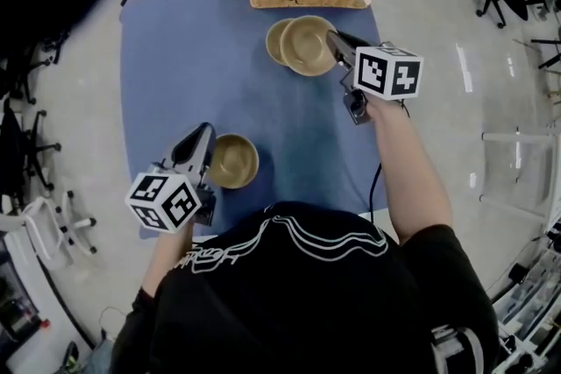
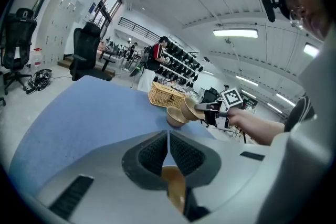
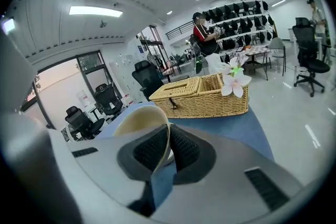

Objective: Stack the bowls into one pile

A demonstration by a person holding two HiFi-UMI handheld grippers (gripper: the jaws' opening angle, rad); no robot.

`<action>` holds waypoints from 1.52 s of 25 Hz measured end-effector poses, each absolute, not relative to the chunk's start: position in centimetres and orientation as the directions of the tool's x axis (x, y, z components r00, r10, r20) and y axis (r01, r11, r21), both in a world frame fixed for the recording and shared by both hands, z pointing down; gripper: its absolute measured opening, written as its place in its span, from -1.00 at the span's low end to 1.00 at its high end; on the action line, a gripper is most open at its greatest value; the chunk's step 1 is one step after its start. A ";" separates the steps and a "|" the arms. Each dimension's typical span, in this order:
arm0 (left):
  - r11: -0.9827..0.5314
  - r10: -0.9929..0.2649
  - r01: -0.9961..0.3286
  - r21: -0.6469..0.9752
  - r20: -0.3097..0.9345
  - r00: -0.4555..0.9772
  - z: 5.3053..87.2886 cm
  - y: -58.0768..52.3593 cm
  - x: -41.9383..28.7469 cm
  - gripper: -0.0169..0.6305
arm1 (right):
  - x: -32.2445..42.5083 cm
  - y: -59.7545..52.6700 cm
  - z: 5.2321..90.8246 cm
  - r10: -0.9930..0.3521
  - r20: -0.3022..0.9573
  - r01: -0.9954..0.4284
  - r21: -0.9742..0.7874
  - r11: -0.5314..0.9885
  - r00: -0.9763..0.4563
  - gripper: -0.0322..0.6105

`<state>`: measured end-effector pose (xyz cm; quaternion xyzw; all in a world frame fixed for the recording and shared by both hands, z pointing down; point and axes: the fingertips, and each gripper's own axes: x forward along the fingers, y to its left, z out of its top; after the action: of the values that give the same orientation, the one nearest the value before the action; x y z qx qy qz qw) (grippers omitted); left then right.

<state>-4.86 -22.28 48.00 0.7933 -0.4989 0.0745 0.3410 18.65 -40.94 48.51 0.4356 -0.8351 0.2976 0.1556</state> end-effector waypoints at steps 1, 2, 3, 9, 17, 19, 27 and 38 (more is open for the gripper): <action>-0.260 -0.745 -0.845 0.467 0.460 0.483 48.1 -22.1 -5.2 -0.84 | 18.4 -41.2 48.7 -0.634 0.524 -0.822 -0.358 0.442 -0.569 -0.77; -0.249 -0.749 -0.848 0.469 0.461 0.475 48.2 -22.0 -5.5 -0.84 | 18.2 -41.5 49.0 -0.632 0.529 -0.824 -0.356 0.441 -0.566 -0.77; -0.239 -0.753 -0.849 0.471 0.463 0.468 48.3 -21.9 -5.8 -0.84 | 17.9 -41.7 49.3 -0.629 0.534 -0.825 -0.354 0.440 -0.565 -0.77; -0.212 -0.767 -0.859 0.466 0.465 0.441 48.6 -21.5 -7.1 -0.84 | 16.7 -43.1 51.0 -0.632 0.550 -0.838 -0.341 0.427 -0.546 -0.77; -0.181 -0.775 -0.869 0.461 0.478 0.415 48.7 -20.6 -8.3 -0.84 | 15.7 -43.6 52.6 -0.618 0.580 -0.846 -0.323 0.424 -0.531 -0.76; -0.179 -0.777 -0.869 0.461 0.476 0.413 48.8 -20.6 -8.3 -0.84 | 15.6 -43.6 52.6 -0.620 0.577 -0.844 -0.302 0.443 -0.532 -0.76; -0.195 -0.771 -0.865 0.462 0.474 0.426 48.4 -20.4 -8.4 -0.84 | 14.6 -42.5 51.4 -0.615 0.543 -0.812 -0.269 0.517 -0.572 -0.15; -0.213 -0.761 -0.860 0.464 0.473 0.444 47.6 -18.8 -11.3 -0.84 | 9.1 -34.2 48.7 -0.522 0.510 -0.686 -0.204 0.698 -0.683 0.04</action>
<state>-11.26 -18.83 47.61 0.7755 -0.5225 0.0713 0.3472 9.07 -34.16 48.68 0.3369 -0.8968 0.1933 0.2118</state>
